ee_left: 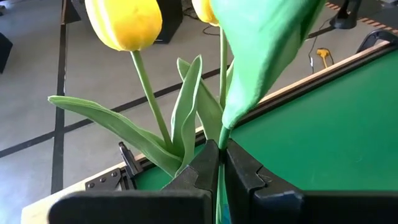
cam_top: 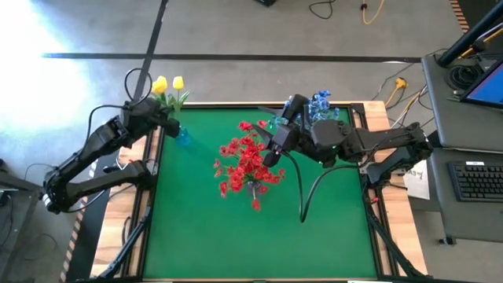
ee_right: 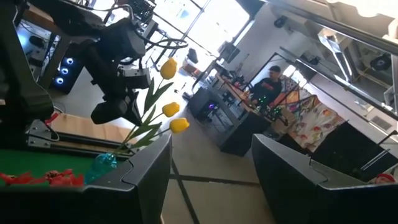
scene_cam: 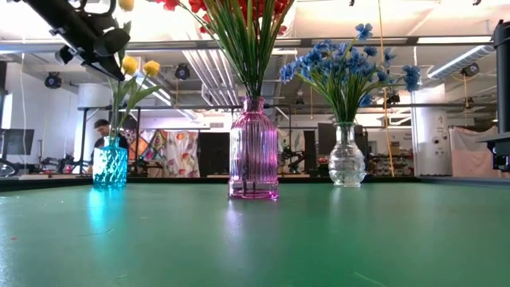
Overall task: Sort flowers into vase by color
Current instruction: Put the yellow flower into the blue vase
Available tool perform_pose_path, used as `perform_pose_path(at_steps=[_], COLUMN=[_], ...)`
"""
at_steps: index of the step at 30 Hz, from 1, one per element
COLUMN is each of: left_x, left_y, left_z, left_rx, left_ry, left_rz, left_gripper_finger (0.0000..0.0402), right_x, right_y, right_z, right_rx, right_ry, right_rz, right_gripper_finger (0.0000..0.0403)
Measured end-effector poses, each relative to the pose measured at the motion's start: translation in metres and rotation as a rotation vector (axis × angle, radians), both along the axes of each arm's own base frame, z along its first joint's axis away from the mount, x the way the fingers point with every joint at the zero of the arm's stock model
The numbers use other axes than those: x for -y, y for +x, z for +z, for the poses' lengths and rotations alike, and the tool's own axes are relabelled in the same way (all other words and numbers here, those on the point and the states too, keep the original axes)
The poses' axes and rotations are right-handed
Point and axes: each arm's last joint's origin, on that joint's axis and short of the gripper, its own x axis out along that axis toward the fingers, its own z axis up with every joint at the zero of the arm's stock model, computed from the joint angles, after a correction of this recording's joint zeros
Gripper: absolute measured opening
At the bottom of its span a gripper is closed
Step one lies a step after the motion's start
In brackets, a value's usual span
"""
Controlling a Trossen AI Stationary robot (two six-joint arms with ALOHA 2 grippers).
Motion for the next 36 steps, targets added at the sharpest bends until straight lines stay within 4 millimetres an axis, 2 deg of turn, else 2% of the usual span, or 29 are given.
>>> perform_pose_path(at_steps=[8, 36], left_x=[0.002, -0.001], left_y=[-0.002, 0.002], left_z=[0.004, -0.025], left_rx=[-0.009, 0.081], left_ry=[-0.004, -0.111], left_rz=[-0.003, 0.077], left_gripper_finger=[0.0000, 0.0003], right_x=[0.000, 0.000], right_y=[0.002, 0.003], right_z=[-0.002, -0.005], right_rx=[-0.012, -0.026], right_ry=[-0.002, 0.001], right_rz=[0.000, -0.008], right_gripper_finger=[0.0215, 0.0215])
